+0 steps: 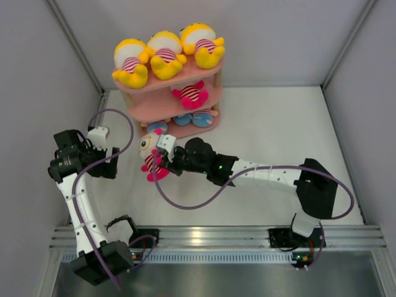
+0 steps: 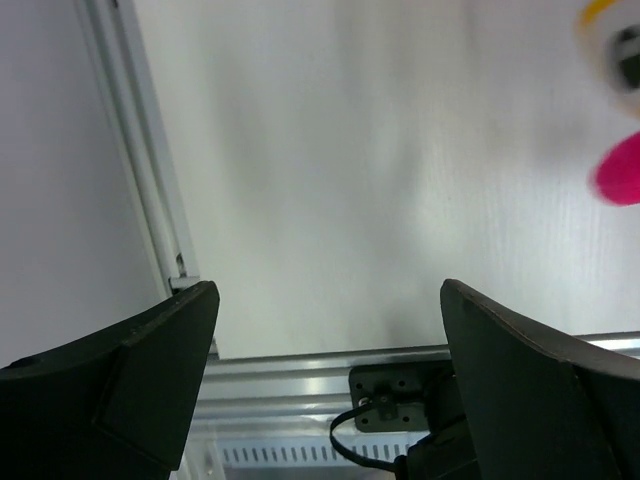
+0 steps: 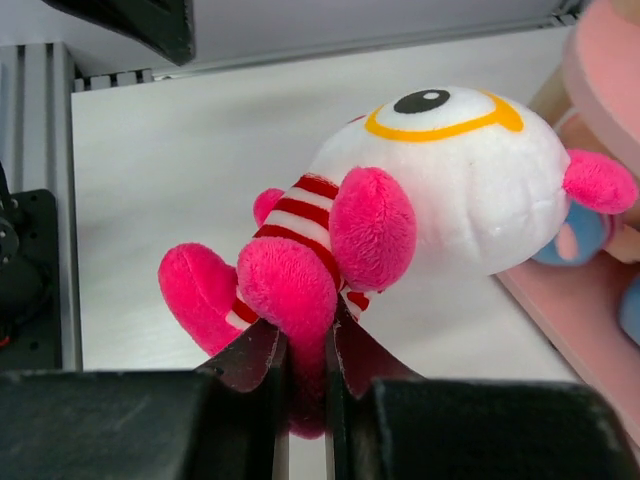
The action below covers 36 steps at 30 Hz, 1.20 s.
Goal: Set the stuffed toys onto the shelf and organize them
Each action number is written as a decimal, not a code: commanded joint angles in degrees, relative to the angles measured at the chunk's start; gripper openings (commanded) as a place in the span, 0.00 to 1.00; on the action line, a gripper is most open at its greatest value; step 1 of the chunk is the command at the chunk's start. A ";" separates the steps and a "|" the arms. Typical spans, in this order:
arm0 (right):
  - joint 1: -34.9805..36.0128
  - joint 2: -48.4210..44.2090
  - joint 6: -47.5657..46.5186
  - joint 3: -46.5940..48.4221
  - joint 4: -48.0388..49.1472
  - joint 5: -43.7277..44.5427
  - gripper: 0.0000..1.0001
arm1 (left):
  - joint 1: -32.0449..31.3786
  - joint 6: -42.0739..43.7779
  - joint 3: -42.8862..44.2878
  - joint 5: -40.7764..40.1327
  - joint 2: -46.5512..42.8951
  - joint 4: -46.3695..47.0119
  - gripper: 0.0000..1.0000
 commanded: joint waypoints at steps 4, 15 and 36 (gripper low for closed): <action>-2.52 -11.94 -3.04 -2.03 -2.95 -0.53 0.00 | 0.13 -1.38 -0.07 -7.78 2.03 4.17 0.98; -12.71 -2.91 3.11 9.56 2.32 -7.56 0.00 | 0.13 1.25 -6.49 -4.70 2.48 5.94 0.98; -17.28 20.91 15.06 31.36 11.56 -4.66 0.00 | 0.13 3.01 -8.86 -2.50 7.05 8.40 0.98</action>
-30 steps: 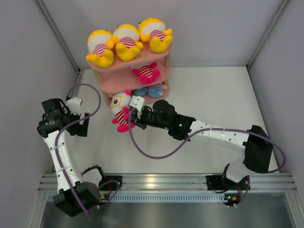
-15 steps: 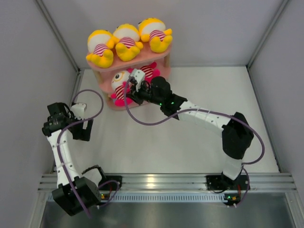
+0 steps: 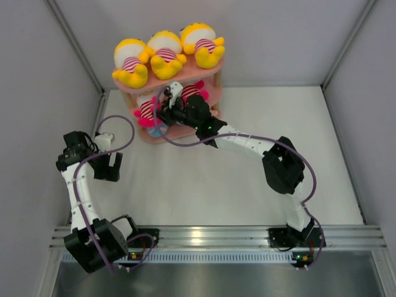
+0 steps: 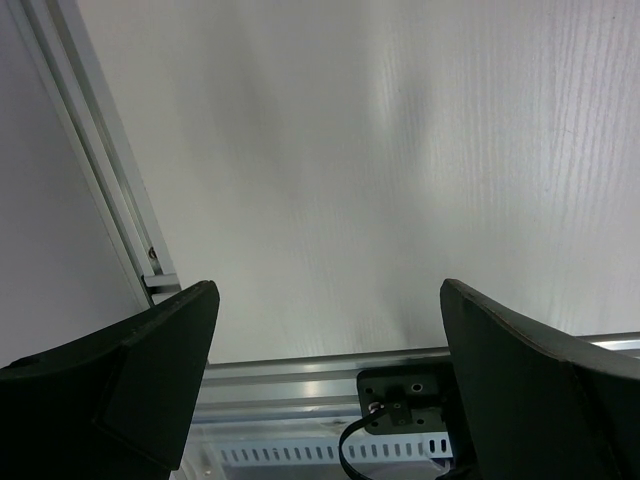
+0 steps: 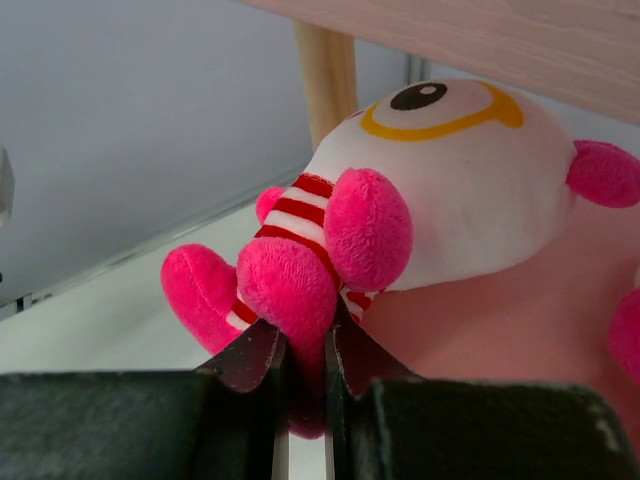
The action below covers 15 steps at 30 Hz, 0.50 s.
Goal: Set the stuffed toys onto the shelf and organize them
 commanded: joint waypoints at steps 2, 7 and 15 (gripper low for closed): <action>-0.91 3.79 3.02 7.62 4.25 1.13 0.00 | 0.13 1.29 -0.71 1.78 0.05 2.19 0.98; -1.35 5.38 4.43 7.88 5.57 4.20 0.11 | 0.13 1.72 -1.24 2.05 -0.03 2.19 0.99; -1.62 4.06 3.03 6.66 3.37 9.39 0.46 | 0.13 1.99 -1.77 2.40 0.14 2.19 0.98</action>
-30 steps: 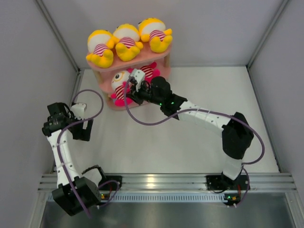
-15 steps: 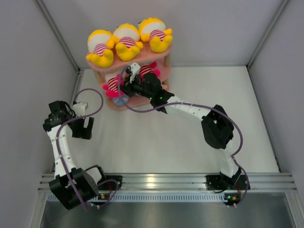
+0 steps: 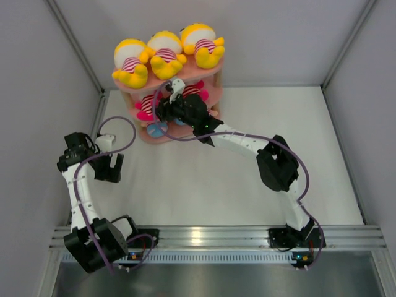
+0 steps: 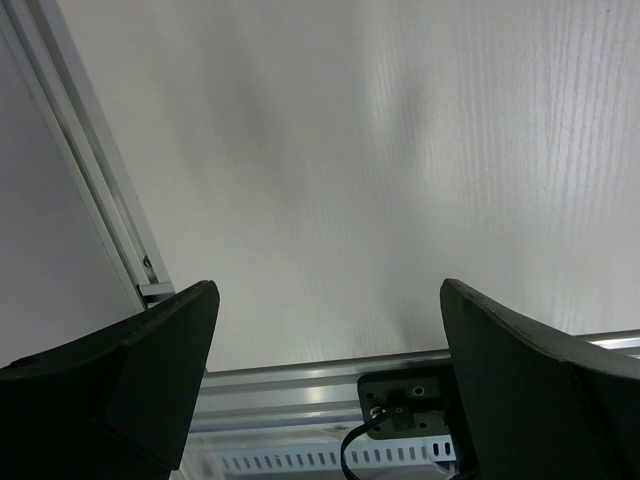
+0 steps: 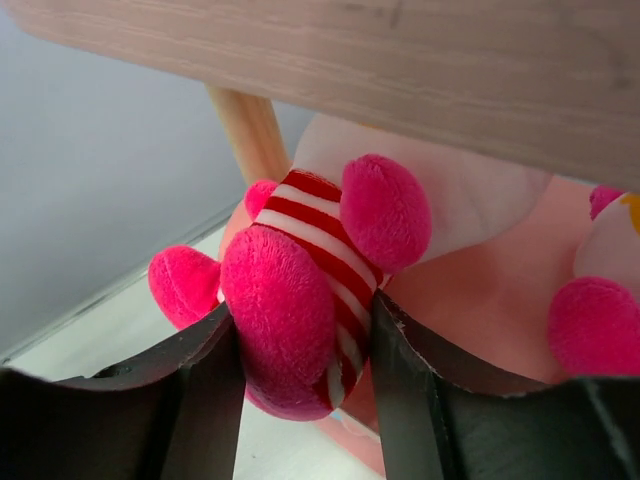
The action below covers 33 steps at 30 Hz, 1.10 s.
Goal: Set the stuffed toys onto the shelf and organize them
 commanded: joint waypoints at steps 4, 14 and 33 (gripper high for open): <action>-1.11 -2.83 -1.81 0.75 1.01 2.55 0.59 | 0.13 0.81 -0.70 1.44 -0.08 1.30 0.98; -0.41 -11.79 -7.17 -7.95 1.89 -2.02 0.84 | 0.13 1.07 -0.87 1.09 -1.04 1.30 0.98; -0.41 -44.82 -10.43 -35.01 -24.02 7.80 0.97 | 0.04 0.63 -3.42 2.66 -3.86 1.30 0.98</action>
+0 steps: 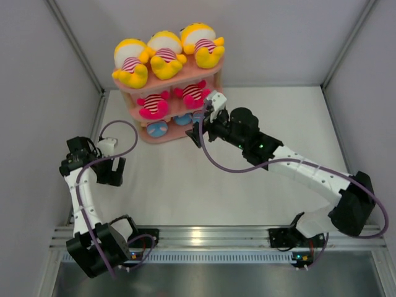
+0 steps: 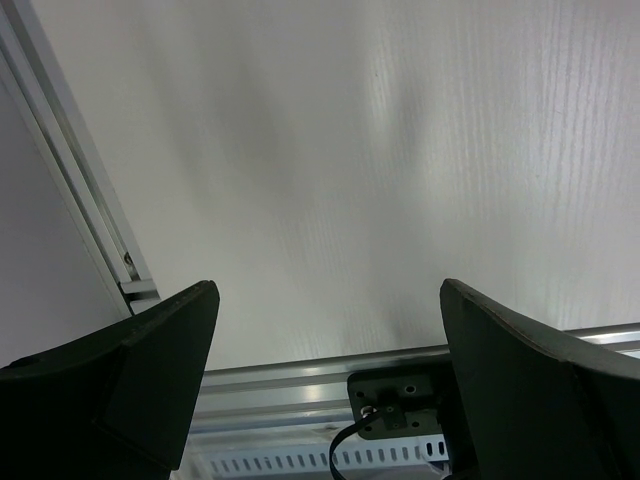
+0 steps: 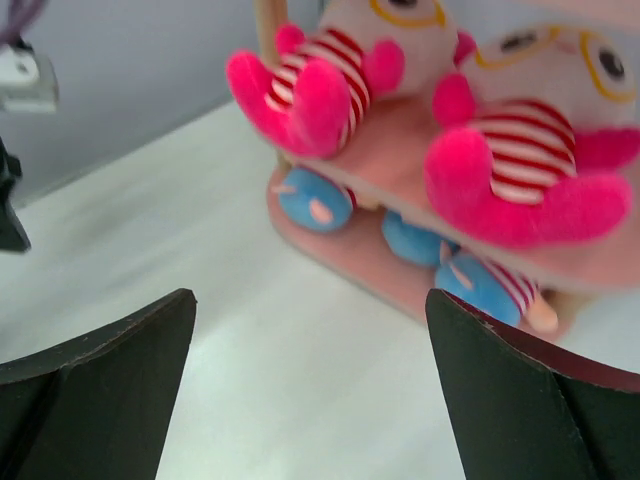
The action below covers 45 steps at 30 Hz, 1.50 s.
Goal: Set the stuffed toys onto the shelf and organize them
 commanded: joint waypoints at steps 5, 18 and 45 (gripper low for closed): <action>-7.19 -12.10 8.28 -13.12 -19.82 11.71 0.99 | 0.04 -0.29 -0.04 4.71 -2.24 1.03 0.98; -38.13 -17.83 24.49 -31.26 -19.38 16.02 1.00 | 0.04 -2.39 -4.87 0.76 -4.62 4.20 0.98; -38.14 -15.89 22.29 -34.59 -12.81 13.04 1.00 | 0.04 -7.06 -5.22 1.46 -3.83 4.29 0.98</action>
